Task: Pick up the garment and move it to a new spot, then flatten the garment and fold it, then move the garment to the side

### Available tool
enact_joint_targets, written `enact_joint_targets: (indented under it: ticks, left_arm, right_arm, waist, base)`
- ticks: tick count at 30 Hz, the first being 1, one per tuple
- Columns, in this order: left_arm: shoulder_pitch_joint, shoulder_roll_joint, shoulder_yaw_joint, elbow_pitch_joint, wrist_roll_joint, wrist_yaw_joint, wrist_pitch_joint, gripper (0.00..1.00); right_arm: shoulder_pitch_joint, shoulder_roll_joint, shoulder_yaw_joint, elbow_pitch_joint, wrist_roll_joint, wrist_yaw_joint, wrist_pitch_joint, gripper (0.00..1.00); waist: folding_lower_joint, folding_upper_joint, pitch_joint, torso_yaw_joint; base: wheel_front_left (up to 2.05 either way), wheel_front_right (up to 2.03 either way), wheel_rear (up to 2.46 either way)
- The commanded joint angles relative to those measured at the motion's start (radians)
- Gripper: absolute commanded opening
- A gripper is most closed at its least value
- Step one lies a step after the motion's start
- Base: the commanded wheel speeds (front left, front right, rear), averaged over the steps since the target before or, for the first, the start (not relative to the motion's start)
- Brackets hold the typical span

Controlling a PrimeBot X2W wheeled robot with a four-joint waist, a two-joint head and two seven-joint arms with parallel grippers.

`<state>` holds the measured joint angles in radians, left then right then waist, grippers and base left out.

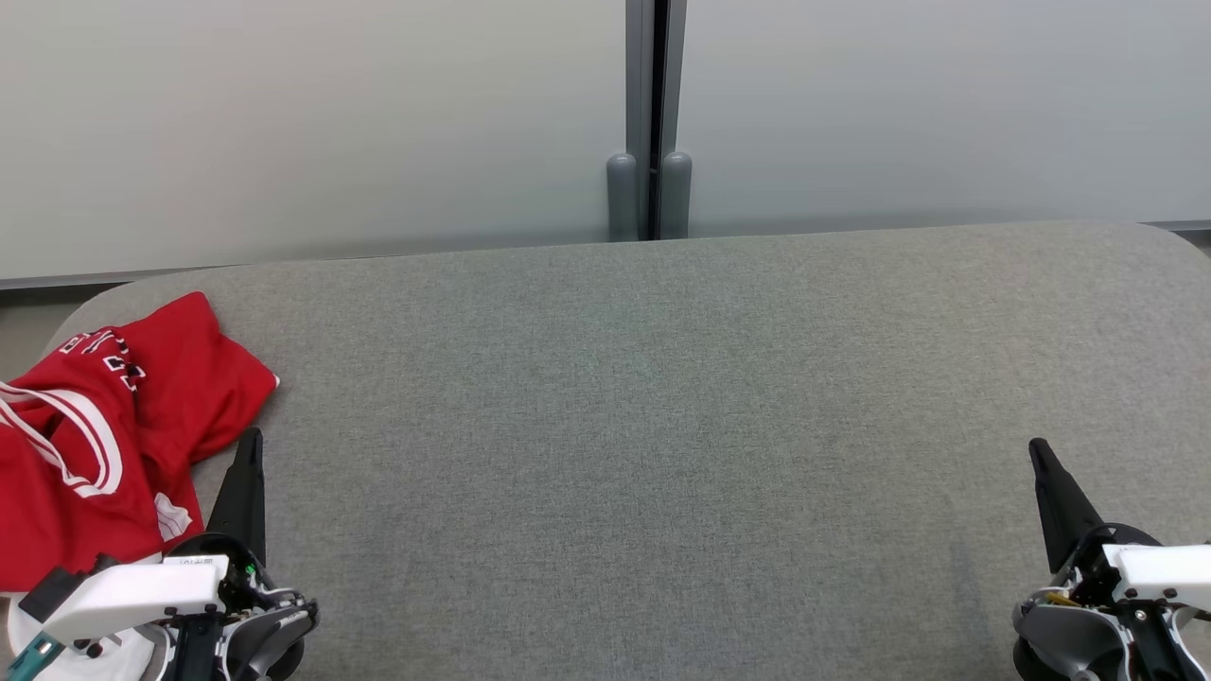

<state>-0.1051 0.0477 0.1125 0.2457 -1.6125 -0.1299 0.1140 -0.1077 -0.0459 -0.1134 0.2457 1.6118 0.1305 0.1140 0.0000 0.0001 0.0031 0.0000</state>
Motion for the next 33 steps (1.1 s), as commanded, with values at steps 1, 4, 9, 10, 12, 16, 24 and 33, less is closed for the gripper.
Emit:
enact_joint_targets:
  ticks: [1, 4, 9, 10, 12, 16, 24, 33]
  left_arm:
    - [-0.010, 0.005, 0.004, -0.002, -0.001, -0.004, 0.003, 0.00]
    - [-0.010, 0.005, 0.004, -0.002, -0.001, -0.004, 0.003, 0.00]
    - [-0.010, 0.005, 0.004, -0.002, -0.001, -0.004, 0.003, 0.00]
    - [-0.010, 0.005, 0.004, -0.002, -0.001, -0.004, 0.003, 0.00]
    - [-0.010, 0.005, 0.004, -0.002, -0.001, -0.004, 0.003, 0.00]
    - [-0.010, 0.005, 0.004, -0.002, -0.001, -0.004, 0.003, 0.00]
    - [-0.010, 0.005, 0.004, -0.002, -0.001, -0.004, 0.003, 0.00]
    - [-0.010, 0.005, 0.004, -0.002, -0.001, -0.004, 0.003, 0.00]
  right_arm:
    - [-0.004, -0.009, -0.001, -0.002, 0.002, 0.000, 0.003, 0.00]
    - [-0.004, -0.009, -0.001, -0.002, 0.002, 0.000, 0.003, 0.00]
    - [-0.004, -0.009, -0.001, -0.002, 0.002, 0.000, 0.003, 0.00]
    - [-0.004, -0.009, -0.001, -0.002, 0.002, 0.000, 0.003, 0.00]
    - [-0.004, -0.009, -0.001, -0.002, 0.002, 0.000, 0.003, 0.00]
    - [-0.004, -0.009, -0.001, -0.002, 0.002, 0.000, 0.003, 0.00]
    - [-0.004, -0.009, -0.001, -0.002, 0.002, 0.000, 0.003, 0.00]
    - [-0.004, -0.009, -0.001, -0.002, 0.002, 0.000, 0.003, 0.00]
  waist:
    - [0.0000, -0.0001, 0.000, 0.000]
    - [0.0000, -0.0001, 0.000, 0.000]
    - [0.0000, -0.0001, 0.000, 0.000]
    - [0.0000, -0.0001, 0.000, 0.000]
    - [0.0000, -0.0001, 0.000, 0.000]
    - [0.0000, -0.0001, 0.000, 0.000]
    - [0.0000, -0.0001, 0.000, 0.000]
    - [0.0000, -0.0001, 0.000, 0.000]
  base:
    - [0.00, 0.00, 0.00]
    - [0.00, 0.00, 0.00]
    - [0.00, 0.00, 0.00]
    - [0.00, 0.00, 0.00]
    - [0.00, 0.00, 0.00]
    - [0.00, 0.00, 0.00]
    - [0.00, 0.00, 0.00]
    - [0.00, 0.00, 0.00]
